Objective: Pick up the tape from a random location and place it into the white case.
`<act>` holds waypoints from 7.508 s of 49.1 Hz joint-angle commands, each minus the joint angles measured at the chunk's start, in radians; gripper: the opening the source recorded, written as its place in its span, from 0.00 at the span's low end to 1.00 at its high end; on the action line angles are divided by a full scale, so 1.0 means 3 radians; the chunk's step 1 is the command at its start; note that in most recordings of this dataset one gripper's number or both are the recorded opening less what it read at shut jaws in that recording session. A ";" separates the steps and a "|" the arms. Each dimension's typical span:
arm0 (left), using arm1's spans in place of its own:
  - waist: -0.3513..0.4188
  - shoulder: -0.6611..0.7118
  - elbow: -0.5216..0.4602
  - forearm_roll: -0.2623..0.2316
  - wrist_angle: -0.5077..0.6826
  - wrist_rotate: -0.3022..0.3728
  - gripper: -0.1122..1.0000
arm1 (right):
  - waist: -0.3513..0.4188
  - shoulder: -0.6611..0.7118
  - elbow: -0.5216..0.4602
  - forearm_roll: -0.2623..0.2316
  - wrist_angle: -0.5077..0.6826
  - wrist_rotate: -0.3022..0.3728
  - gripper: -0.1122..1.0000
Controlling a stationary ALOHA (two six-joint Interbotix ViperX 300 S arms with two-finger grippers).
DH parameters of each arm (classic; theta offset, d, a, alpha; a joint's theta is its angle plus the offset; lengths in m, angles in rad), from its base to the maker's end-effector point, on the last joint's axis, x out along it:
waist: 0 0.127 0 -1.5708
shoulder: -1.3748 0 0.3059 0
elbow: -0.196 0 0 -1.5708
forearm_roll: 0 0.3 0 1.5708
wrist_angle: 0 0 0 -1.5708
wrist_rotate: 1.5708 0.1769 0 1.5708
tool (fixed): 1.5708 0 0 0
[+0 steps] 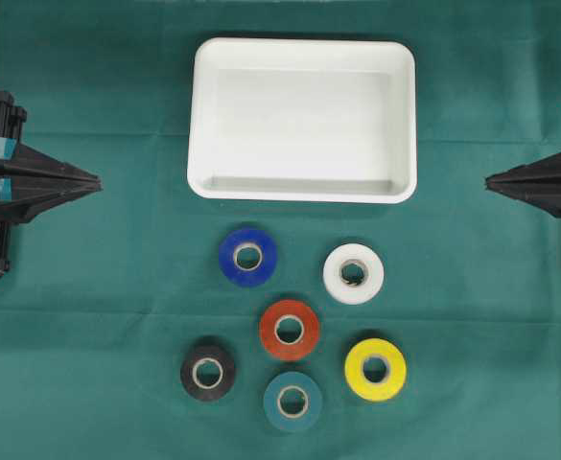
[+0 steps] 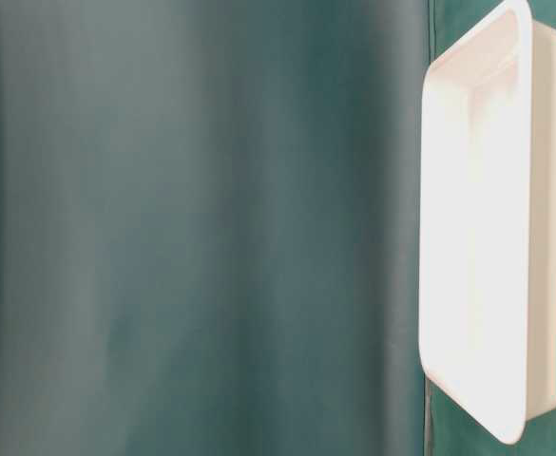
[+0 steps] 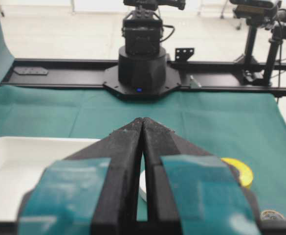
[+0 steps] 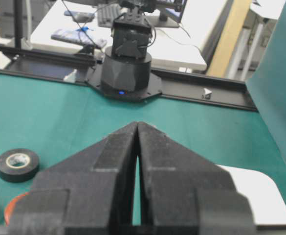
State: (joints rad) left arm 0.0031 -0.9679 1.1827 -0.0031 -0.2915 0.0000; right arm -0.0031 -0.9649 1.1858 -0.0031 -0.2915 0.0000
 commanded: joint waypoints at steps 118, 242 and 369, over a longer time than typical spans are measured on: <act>-0.0394 0.0532 -0.0332 -0.0010 0.0092 -0.0087 0.99 | -0.0020 0.0123 -0.0174 0.0000 0.0383 0.0153 0.92; -0.0317 0.3927 -0.4479 0.0020 0.3671 -0.0072 0.99 | -0.0020 0.0271 -0.0179 -0.0041 0.0389 0.0153 0.92; -0.0312 0.4771 -0.3595 0.0010 0.2199 -0.0199 0.94 | -0.0020 0.0399 -0.0164 -0.0041 0.0419 0.0159 0.92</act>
State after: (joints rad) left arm -0.0997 0.4755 0.1104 0.0000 0.3697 -0.0583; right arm -0.0077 -0.8514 1.1597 -0.0138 -0.1580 0.0460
